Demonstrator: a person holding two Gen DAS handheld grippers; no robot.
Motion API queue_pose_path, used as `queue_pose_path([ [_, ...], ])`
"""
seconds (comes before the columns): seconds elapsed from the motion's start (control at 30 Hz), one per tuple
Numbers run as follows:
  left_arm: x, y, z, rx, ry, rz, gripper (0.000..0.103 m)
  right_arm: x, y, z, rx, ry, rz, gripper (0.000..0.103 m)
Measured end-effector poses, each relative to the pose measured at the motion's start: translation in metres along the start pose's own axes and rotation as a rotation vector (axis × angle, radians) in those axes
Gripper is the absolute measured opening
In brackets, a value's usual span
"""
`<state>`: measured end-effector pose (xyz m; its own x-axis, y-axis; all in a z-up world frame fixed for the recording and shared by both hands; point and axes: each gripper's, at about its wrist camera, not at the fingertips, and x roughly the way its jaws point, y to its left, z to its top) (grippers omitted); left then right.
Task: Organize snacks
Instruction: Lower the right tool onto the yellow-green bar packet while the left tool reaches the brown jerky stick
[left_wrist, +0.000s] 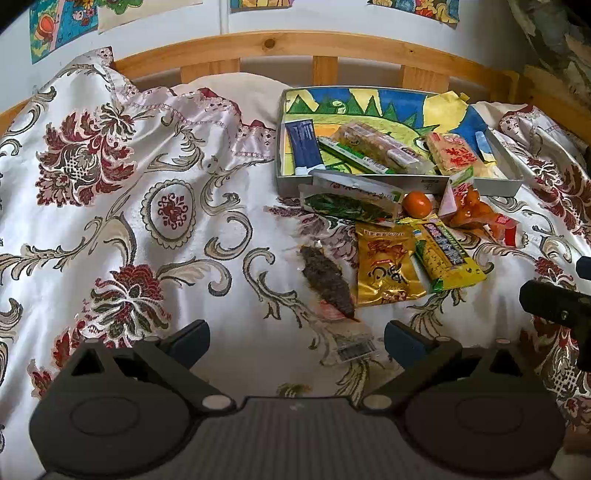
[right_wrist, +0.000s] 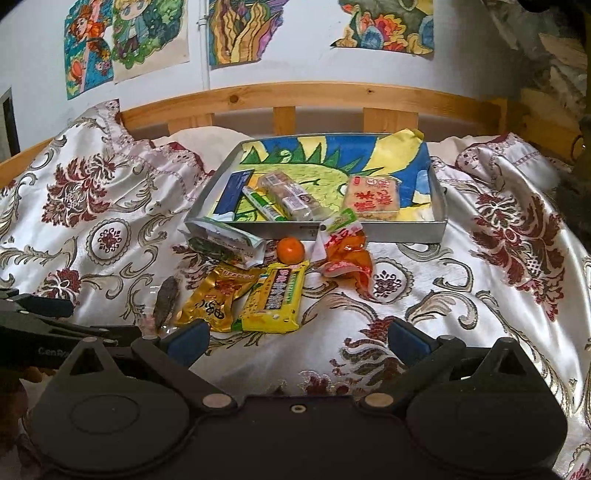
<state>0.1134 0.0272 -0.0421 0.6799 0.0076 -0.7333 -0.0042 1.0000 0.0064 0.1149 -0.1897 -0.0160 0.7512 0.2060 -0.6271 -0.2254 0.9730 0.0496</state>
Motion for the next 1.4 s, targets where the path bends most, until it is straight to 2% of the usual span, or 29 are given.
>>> queue_pose_path([
  [0.57, 0.011, 0.011, 0.004, -0.019, 0.006, 0.011, 0.102, 0.011, 0.016, -0.004, -0.077, -0.003, 0.029, 0.102],
  [0.87, 0.019, 0.014, 0.017, -0.021, 0.0, 0.015, 0.102, 0.029, 0.027, -0.001, -0.151, -0.067, 0.018, 0.102],
  [1.13, 0.037, 0.016, 0.027, -0.06, 0.021, 0.007, 0.102, 0.054, 0.035, -0.001, -0.236, -0.086, 0.014, 0.102],
  [1.4, 0.052, 0.015, 0.032, -0.052, 0.038, -0.044, 0.102, 0.076, 0.037, -0.001, -0.275, -0.067, -0.021, 0.09],
])
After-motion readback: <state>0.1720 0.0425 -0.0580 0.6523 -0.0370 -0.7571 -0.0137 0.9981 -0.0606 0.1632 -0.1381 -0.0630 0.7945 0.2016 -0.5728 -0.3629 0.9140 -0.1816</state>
